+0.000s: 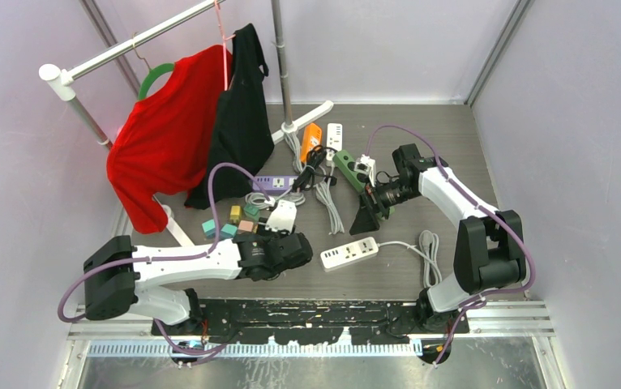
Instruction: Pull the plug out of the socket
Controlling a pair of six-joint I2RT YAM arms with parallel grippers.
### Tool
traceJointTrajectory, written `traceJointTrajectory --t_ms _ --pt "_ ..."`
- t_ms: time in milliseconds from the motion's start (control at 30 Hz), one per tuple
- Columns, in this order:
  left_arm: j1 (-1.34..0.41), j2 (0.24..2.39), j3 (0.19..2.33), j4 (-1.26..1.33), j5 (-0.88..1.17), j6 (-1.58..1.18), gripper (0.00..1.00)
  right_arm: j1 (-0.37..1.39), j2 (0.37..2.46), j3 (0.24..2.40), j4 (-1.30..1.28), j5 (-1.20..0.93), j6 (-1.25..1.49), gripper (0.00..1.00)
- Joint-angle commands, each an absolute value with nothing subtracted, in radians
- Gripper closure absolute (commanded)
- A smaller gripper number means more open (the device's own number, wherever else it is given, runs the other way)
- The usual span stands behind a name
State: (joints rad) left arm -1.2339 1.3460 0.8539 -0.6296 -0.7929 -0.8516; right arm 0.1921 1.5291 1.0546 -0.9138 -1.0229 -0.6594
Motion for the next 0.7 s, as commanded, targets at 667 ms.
traceJointTrajectory --t_ms 667 --pt "-0.972 1.190 0.687 -0.732 -0.749 -1.057 1.00 0.185 1.499 1.067 -0.921 -1.043 -0.693 0.00"
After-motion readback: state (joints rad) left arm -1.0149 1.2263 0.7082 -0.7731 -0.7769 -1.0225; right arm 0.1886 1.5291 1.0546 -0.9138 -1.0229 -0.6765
